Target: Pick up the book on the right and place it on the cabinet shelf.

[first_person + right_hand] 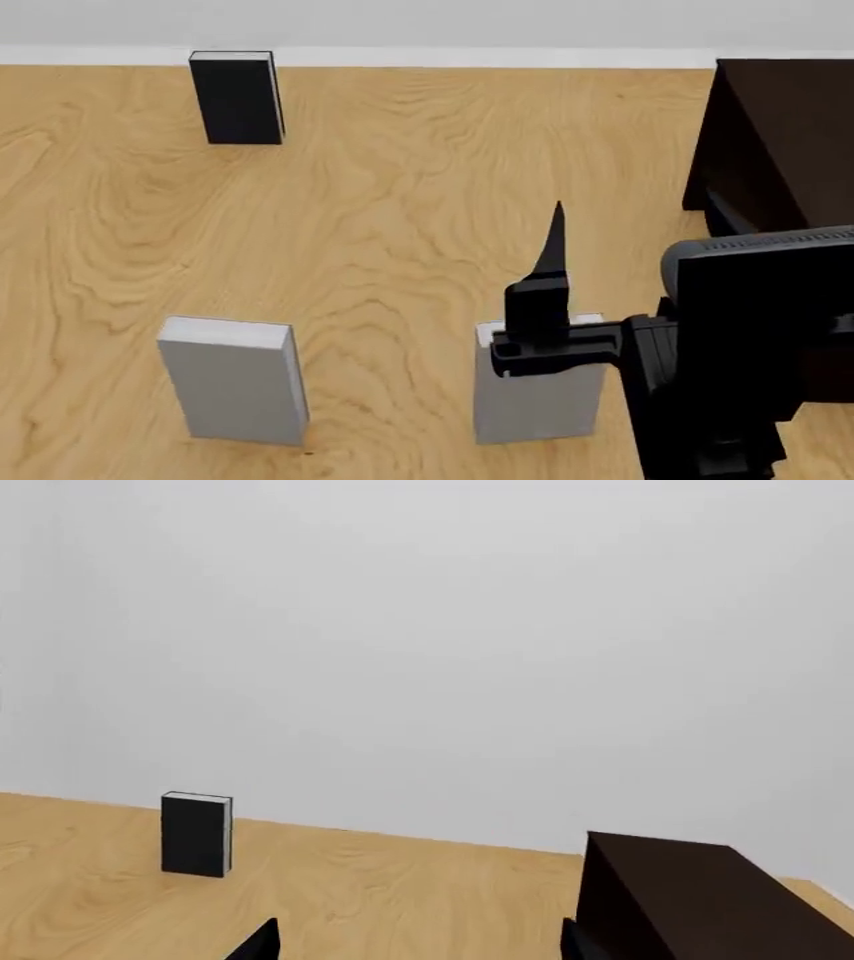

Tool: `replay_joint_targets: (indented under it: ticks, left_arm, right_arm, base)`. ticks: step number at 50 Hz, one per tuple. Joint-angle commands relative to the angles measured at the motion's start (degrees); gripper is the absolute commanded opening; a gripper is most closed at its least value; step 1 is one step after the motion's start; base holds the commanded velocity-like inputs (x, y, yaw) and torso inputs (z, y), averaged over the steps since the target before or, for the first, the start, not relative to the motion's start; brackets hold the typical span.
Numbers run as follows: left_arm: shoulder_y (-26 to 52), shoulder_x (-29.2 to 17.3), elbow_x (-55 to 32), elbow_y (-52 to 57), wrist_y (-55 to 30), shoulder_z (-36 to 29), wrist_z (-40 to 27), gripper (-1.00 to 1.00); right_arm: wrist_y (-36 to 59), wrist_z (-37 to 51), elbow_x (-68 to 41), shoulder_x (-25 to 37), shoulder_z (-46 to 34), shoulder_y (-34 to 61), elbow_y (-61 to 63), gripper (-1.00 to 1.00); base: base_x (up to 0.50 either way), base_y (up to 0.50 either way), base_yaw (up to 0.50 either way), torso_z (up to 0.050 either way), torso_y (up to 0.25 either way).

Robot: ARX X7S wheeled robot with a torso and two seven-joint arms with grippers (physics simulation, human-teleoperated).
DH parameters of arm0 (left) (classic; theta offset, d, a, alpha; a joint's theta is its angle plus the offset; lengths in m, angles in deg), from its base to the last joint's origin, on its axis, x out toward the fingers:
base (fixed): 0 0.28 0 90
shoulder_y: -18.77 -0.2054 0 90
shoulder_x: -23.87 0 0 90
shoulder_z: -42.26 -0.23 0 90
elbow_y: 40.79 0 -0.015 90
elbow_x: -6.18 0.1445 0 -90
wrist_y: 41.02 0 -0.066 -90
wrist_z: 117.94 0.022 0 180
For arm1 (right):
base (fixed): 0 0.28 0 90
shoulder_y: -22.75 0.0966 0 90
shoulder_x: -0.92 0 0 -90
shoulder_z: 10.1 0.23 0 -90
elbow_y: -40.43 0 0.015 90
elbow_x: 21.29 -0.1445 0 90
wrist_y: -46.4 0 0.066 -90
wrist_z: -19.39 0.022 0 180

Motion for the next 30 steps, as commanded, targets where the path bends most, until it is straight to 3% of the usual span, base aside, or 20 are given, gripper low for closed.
replay_joint_targets:
  ticks: [1,16,30]
  left_arm:
    - [-0.22,-0.62,-0.23,0.27,0.27,-0.60,-0.54,1.00]
    - [-0.31,-1.24,-0.57,0.31,0.56,-1.25,-1.22,1.00]
    - [-0.49,-1.76,-1.14,0.29,0.77,-1.68,-1.78,1.00]
  right_arm:
    - [-0.51,-0.33,-0.58,0.26,-0.48,-0.33,0.21,1.00]
    - [0.19,-0.41,-1.62,0.55,-0.40,-0.13,0.92,1.00]
    - [1.23,-0.38,-2.70,0.54,-1.00,0.55,1.52,1.00]
  base:
    - [0.44,-0.02,0.00,0.000,0.000]
    - [0.44,-0.04,0.00,0.000,0.001]
    - [0.43,-0.24,0.00,0.000,0.001]
